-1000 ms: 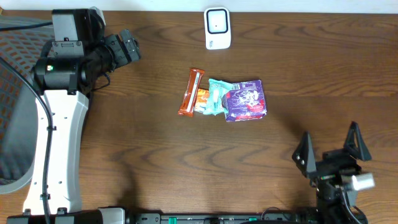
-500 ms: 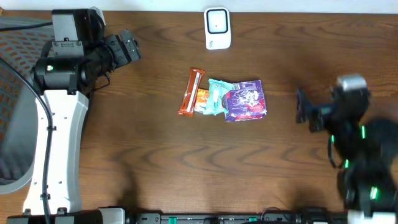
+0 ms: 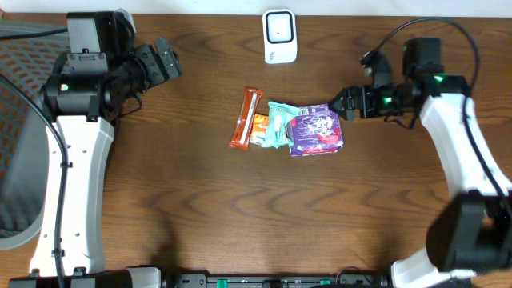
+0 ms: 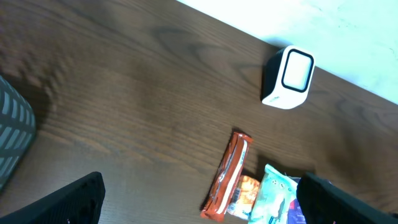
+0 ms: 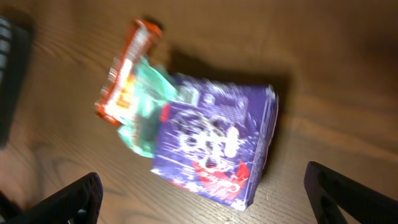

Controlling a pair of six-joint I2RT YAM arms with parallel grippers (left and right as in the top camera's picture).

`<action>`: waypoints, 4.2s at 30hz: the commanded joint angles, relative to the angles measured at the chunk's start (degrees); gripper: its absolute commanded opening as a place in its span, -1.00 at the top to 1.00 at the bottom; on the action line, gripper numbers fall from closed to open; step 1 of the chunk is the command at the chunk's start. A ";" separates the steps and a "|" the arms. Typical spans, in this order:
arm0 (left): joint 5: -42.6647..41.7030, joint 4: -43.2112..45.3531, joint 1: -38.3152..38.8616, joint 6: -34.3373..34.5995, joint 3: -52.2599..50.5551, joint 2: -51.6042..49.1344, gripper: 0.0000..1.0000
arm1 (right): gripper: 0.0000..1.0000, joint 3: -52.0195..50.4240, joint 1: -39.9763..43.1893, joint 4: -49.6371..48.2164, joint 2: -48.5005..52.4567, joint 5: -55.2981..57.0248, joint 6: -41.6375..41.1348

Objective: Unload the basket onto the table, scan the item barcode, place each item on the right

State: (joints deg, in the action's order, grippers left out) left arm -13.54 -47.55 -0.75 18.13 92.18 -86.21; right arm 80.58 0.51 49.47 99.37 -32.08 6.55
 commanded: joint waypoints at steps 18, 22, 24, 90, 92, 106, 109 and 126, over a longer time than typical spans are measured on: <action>0.13 0.00 -0.20 -0.48 -0.17 -0.28 -0.96 | 0.98 0.94 0.15 -3.17 23.08 -2.78 0.61; 0.13 0.00 -0.20 -0.50 -0.17 -0.28 -0.96 | 0.98 2.45 0.31 -1.51 22.18 -2.49 0.52; 0.15 0.00 -0.20 -0.50 -0.17 -0.28 -0.96 | 0.98 5.09 0.31 0.76 20.96 1.33 -1.03; 0.13 0.00 -0.20 -0.48 -0.17 -0.28 -0.96 | -0.98 35.26 4.48 25.59 26.67 -2.38 14.12; 0.13 0.00 -0.20 -0.48 -0.17 -0.28 -0.96 | -0.98 31.91 6.47 22.82 26.67 -5.57 14.12; 0.13 0.00 -0.20 -0.50 -0.17 -0.28 -0.95 | -0.64 4.50 3.87 -5.86 26.67 -9.44 5.79; 0.13 0.00 -0.20 -0.50 -0.17 -0.28 -0.96 | 0.31 3.26 2.95 -9.05 26.67 -9.44 1.29; 0.13 0.00 -0.20 -0.48 -0.17 -0.28 -0.96 | 0.98 24.44 -1.07 -26.60 25.00 -15.82 -25.20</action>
State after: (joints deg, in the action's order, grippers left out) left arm -13.56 -47.57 -0.75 18.13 92.18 -86.21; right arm 103.55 1.48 26.87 125.60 -45.60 -10.26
